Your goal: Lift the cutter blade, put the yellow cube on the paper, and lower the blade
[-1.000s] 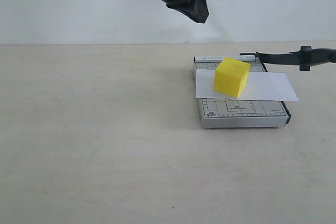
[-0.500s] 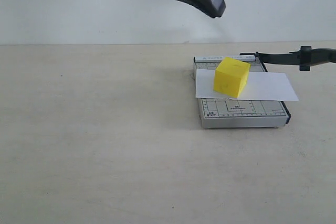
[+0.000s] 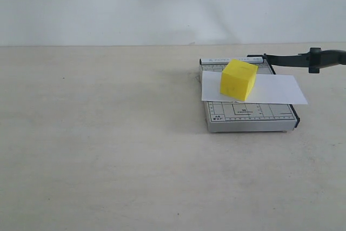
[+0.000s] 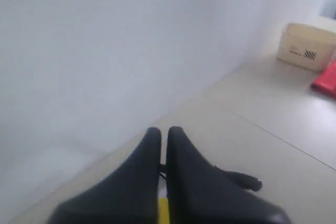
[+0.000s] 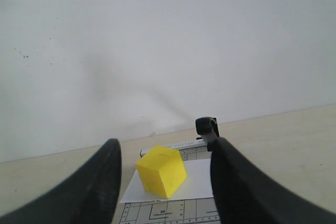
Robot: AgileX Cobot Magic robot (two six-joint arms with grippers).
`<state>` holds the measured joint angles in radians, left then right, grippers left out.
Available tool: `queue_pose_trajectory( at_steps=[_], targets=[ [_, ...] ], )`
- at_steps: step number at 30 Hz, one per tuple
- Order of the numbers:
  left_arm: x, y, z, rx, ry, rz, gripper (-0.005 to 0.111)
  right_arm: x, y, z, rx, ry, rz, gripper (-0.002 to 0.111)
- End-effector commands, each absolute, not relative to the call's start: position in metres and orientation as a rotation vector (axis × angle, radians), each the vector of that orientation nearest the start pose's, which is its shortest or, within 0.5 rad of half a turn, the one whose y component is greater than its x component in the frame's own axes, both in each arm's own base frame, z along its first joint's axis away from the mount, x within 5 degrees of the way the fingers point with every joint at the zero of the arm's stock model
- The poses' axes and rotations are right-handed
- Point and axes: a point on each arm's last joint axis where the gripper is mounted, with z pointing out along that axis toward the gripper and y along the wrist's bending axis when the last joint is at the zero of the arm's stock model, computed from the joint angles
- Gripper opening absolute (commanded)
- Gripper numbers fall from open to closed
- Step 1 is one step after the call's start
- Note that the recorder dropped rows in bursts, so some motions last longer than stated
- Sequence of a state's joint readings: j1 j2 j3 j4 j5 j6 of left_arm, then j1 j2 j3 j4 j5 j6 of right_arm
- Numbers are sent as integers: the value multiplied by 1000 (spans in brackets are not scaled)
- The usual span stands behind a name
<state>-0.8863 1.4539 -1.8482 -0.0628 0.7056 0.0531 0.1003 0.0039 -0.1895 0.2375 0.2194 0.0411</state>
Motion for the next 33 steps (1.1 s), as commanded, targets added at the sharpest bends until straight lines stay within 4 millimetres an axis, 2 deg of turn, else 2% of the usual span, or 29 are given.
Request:
queue_pose_trajectory(
  at_steps=[1,4,5,7,10,11,13,16,23,33],
  targets=[
    [180,-202,495,721,1534,-623,4,43,9,256,85,1512,331,50],
    [175,-172,450,683,1596,-562,4,43,9,256,85,1512,331,50],
    [173,-165,440,677,1617,-549,4,43,9,256,85,1512,331,50],
    [162,-137,402,633,1658,-501,4,43,9,256,85,1512,331,50],
    [151,-109,375,514,1537,-467,4,43,9,256,85,1512,331,50],
    [147,-96,358,462,1503,-436,4,43,9,256,85,1512,331,50],
    [138,-78,338,413,1506,-390,4,43,9,256,85,1512,331,50],
    [119,-57,321,352,1491,-337,4,43,9,256,85,1512,331,50],
    [88,-31,292,257,1430,-257,4,43,9,256,85,1512,331,50],
    [63,-17,246,190,1331,-207,4,43,9,256,85,1512,331,50]
  ],
)
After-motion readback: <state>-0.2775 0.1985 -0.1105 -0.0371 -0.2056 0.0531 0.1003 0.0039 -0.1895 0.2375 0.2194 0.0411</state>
